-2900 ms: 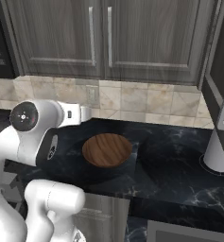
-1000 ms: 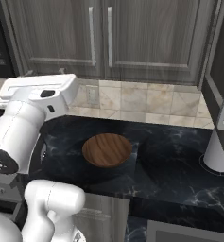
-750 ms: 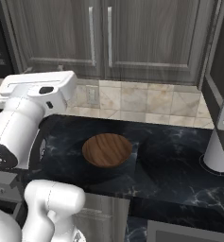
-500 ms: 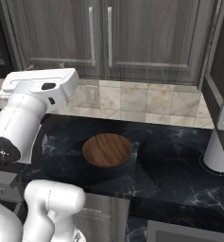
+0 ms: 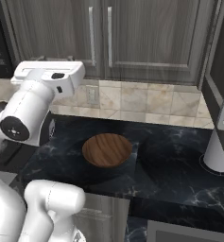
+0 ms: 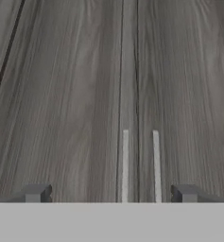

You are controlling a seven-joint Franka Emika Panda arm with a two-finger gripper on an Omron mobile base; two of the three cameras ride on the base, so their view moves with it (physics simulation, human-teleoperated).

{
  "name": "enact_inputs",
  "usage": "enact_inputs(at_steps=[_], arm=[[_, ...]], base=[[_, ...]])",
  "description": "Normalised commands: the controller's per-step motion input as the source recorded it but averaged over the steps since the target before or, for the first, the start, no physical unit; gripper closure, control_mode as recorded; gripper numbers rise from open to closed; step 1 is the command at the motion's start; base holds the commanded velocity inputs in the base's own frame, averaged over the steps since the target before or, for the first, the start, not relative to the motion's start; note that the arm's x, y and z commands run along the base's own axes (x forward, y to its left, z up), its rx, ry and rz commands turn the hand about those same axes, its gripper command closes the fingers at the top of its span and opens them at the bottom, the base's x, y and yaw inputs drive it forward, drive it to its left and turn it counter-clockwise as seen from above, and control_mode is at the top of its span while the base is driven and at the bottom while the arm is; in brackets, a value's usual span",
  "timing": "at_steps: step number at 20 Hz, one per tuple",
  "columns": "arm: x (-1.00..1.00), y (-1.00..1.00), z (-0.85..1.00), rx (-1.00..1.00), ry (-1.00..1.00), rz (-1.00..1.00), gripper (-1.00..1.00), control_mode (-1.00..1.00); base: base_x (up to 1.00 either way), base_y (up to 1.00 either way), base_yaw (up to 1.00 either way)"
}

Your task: Open the cabinet. Pick the orange and orange from the cabinet and place them into the bowl. Then close the cabinet.

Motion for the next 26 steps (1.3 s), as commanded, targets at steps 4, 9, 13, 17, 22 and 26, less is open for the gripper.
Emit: enact_inputs(at_steps=[4, 9, 13, 17, 22, 26], arm=[[0.57, 0.00, 0.00, 0.11, 0.02, 0.00, -1.00, -1.00], [0.45, 0.00, 0.00, 0.12, 0.03, 0.00, -1.00, -1.00], [0.40, -0.02, 0.00, 0.10, 0.03, 0.00, -1.00, -1.00], [0.38, -0.12, 0.00, 0.07, 0.01, 0.00, -1.00, -1.00], [0.38, -0.17, 0.00, 0.01, 0.03, 0.02, -1.00, -1.00], [0.27, -0.19, 0.00, 0.00, 0.00, 0.03, -1.00, -1.00]], base=[[0.00, 0.00, 0.00], [0.00, 0.00, 0.00], [0.00, 0.00, 0.00], [0.00, 0.00, 0.00], [0.00, 0.00, 0.00], [0.00, 0.00, 0.00]])
